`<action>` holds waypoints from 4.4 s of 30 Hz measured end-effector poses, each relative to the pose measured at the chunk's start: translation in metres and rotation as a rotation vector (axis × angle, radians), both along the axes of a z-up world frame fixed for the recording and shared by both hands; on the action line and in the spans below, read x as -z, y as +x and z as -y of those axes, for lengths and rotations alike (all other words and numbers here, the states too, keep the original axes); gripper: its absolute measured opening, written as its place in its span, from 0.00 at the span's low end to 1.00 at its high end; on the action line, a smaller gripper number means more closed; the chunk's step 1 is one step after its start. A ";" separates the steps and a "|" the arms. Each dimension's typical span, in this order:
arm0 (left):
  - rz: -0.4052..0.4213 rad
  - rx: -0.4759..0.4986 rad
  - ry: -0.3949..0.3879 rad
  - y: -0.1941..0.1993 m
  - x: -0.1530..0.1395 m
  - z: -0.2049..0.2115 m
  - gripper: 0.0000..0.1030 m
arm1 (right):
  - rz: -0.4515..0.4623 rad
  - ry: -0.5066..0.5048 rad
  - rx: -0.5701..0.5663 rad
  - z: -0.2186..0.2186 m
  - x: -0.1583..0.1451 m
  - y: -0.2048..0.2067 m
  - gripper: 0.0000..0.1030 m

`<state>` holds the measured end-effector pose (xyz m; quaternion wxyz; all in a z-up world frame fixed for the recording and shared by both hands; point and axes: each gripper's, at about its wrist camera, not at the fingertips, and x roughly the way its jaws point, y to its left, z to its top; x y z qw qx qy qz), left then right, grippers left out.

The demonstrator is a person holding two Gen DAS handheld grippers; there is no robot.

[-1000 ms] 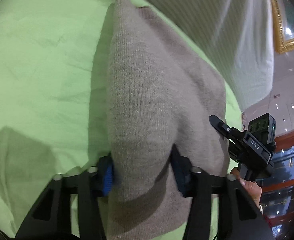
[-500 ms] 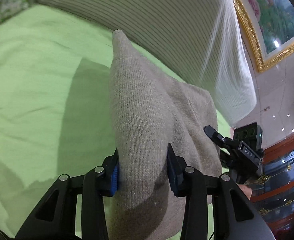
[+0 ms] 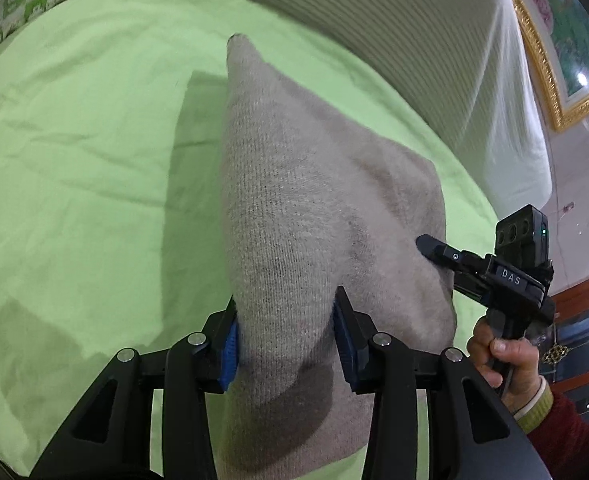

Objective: Fold small clothes

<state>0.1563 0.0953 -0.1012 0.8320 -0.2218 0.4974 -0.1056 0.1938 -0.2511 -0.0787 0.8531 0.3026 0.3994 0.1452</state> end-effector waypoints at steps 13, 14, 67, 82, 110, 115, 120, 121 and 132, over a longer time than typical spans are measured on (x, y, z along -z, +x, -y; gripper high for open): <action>-0.027 -0.008 0.120 -0.037 -0.013 -0.002 0.59 | 0.051 -0.111 0.134 0.021 -0.026 -0.066 0.54; -0.028 -0.009 0.124 -0.040 -0.015 -0.002 0.60 | 0.054 -0.111 0.136 0.016 -0.029 -0.070 0.54; -0.079 0.041 0.398 -0.125 0.012 0.029 0.32 | -0.046 -0.292 0.134 -0.029 -0.002 -0.154 0.11; 0.129 0.034 0.346 -0.129 -0.074 0.050 0.70 | 0.103 -0.288 0.200 -0.045 -0.051 -0.181 0.56; 0.218 -0.039 0.510 -0.148 -0.087 0.080 0.84 | 0.222 -0.412 0.147 -0.095 -0.059 -0.192 0.87; 0.211 -0.063 0.512 -0.141 -0.074 0.072 0.85 | 0.226 -0.442 0.150 -0.097 -0.048 -0.188 0.91; 0.217 -0.081 0.533 -0.137 -0.065 0.068 0.85 | 0.214 -0.463 0.159 -0.096 -0.035 -0.182 0.91; 0.218 -0.085 0.543 -0.136 -0.064 0.068 0.85 | 0.215 -0.466 0.161 -0.096 -0.033 -0.182 0.91; 0.185 -0.081 0.589 -0.130 -0.048 0.077 0.85 | 0.206 -0.496 0.166 -0.099 -0.021 -0.178 0.92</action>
